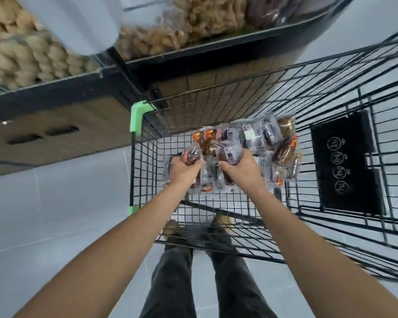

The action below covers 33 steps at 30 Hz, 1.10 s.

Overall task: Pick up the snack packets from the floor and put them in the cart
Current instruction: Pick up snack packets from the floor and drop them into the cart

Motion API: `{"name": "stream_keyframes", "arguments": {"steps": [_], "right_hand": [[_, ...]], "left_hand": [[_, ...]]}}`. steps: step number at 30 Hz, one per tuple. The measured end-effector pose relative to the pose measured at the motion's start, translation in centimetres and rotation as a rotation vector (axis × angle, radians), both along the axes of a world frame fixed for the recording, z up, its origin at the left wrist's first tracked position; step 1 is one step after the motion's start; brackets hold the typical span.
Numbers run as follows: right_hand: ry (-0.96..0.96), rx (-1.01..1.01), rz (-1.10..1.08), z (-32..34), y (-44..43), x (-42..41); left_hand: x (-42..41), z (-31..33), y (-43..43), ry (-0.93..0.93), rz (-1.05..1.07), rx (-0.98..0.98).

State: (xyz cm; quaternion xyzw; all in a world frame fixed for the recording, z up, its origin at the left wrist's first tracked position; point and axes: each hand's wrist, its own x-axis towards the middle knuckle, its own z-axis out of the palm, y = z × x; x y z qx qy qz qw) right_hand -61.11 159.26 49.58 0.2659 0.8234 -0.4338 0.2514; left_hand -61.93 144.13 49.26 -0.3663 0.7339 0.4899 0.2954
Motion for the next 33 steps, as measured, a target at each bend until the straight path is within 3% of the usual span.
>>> {"name": "stream_keyframes", "arguments": {"steps": [8, 17, 25, 33], "right_hand": [[-0.01, 0.045, 0.063, -3.9, -2.3, 0.1], [0.004, 0.029, 0.16, -2.6, -2.3, 0.2], [0.101, -0.057, 0.323, 2.1, -4.1, 1.1], [0.269, -0.179, 0.481, 9.0, -11.9, 1.6]], "left_hand": [[0.7, -2.8, -0.9, -0.007, 0.144, 0.019], [2.5, -2.0, -1.2, -0.008, 0.174, -0.023], [4.4, 3.2, -3.2, 0.23, 0.007, -0.054], [8.2, 10.1, -11.1, 0.484, 0.238, -0.101]]}}
